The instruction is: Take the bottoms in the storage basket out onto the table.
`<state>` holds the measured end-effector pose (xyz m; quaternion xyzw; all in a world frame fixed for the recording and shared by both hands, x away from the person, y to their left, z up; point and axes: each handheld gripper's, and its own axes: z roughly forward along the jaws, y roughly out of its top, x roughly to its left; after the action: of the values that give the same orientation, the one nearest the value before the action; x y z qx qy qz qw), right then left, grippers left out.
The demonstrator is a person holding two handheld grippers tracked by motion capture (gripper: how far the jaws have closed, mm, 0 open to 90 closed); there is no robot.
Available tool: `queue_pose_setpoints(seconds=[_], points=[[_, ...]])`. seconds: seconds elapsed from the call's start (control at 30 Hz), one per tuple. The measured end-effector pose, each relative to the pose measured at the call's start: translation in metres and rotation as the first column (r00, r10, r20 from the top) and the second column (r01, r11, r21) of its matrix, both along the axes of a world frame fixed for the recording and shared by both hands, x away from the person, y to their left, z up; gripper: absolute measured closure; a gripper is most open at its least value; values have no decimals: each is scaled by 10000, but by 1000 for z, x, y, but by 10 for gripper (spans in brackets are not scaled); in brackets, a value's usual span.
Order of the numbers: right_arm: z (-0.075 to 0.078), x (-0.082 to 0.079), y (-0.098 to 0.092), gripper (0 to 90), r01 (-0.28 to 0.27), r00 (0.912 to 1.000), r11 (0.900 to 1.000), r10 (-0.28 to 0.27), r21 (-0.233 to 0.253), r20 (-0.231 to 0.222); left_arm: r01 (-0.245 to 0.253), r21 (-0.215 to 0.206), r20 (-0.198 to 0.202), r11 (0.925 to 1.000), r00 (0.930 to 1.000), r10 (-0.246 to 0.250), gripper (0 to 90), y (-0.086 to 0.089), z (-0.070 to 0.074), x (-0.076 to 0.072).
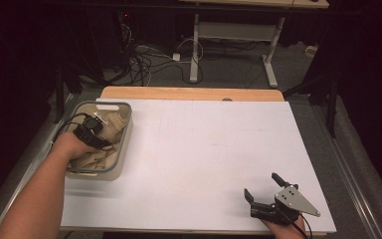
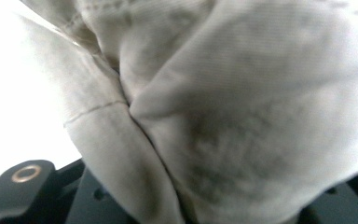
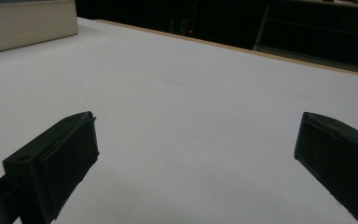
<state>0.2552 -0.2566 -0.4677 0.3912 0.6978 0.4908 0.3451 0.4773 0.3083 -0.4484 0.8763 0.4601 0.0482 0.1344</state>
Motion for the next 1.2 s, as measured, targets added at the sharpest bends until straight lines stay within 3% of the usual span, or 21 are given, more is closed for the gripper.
queue_pose_setpoints(seconds=[0.23,0.47,0.87,1.2], points=[[0,0,1,4,-9,10000,10000,9,35,-23,282,-68,204,9996,9994,-281,643,3,4,-6],[-1,0,2,4,-83,9999,10000,84,26,-107,616,223,346,9978,9975,-624,651,3,7,-7],[0,1,2,4,-88,9999,9999,88,77,-86,841,879,-29,9926,9964,-842,666,-5,17,-5],[0,0,0,4,-136,9999,9999,137,78,-36,470,1212,-387,9915,9983,-426,667,-10,38,-9]])
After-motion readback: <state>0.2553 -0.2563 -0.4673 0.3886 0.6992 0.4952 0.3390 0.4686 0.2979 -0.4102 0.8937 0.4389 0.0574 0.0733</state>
